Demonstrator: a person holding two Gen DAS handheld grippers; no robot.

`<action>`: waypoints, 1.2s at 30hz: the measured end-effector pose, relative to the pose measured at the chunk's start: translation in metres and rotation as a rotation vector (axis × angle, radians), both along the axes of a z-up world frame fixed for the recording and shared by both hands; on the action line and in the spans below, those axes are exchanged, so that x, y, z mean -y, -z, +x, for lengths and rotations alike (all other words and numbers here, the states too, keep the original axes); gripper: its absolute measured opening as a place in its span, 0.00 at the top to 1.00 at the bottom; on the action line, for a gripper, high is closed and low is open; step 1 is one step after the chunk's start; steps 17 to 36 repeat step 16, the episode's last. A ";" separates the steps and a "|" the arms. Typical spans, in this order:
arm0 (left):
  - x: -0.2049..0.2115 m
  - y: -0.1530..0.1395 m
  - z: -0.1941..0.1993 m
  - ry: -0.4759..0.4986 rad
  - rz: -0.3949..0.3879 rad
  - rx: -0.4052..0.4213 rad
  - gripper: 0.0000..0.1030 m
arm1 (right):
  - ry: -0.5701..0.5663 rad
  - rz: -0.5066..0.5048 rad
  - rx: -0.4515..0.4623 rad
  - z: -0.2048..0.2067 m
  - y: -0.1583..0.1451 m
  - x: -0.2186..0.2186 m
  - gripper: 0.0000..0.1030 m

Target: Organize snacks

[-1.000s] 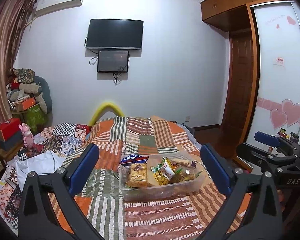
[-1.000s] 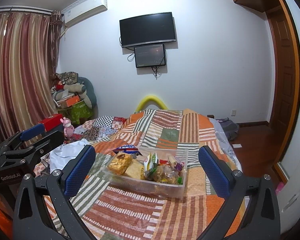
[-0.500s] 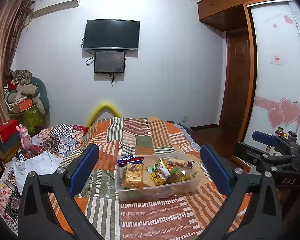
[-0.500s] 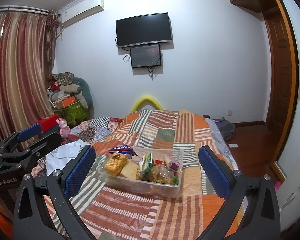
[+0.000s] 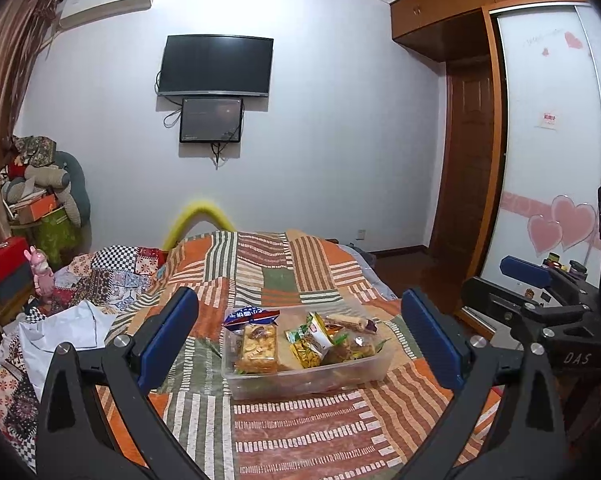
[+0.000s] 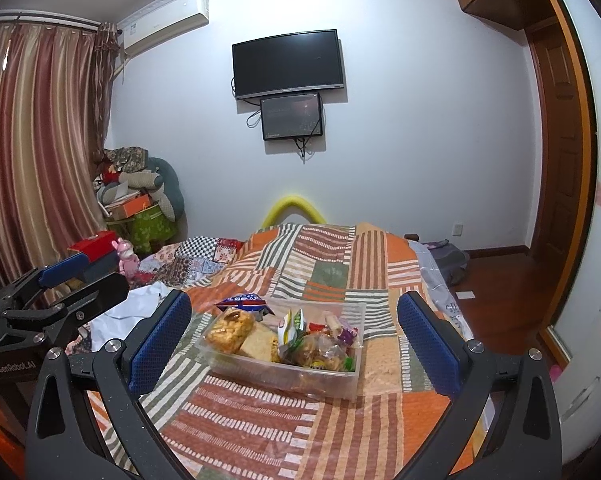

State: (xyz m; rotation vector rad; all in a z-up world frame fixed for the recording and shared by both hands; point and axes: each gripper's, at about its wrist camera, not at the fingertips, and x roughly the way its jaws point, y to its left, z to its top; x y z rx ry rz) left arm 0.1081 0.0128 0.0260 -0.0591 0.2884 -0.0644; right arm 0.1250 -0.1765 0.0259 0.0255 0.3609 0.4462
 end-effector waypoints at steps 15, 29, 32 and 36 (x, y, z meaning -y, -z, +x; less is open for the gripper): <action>-0.004 0.001 -0.001 -0.008 -0.028 -0.008 0.00 | -0.007 -0.005 -0.001 0.000 0.001 -0.001 0.00; -0.004 0.001 0.000 -0.008 -0.027 -0.010 0.00 | -0.008 -0.006 -0.001 0.000 0.001 -0.001 0.00; -0.004 0.001 0.000 -0.008 -0.027 -0.010 0.00 | -0.008 -0.006 -0.001 0.000 0.001 -0.001 0.00; -0.004 0.001 0.000 -0.008 -0.027 -0.010 0.00 | -0.008 -0.006 -0.001 0.000 0.001 -0.001 0.00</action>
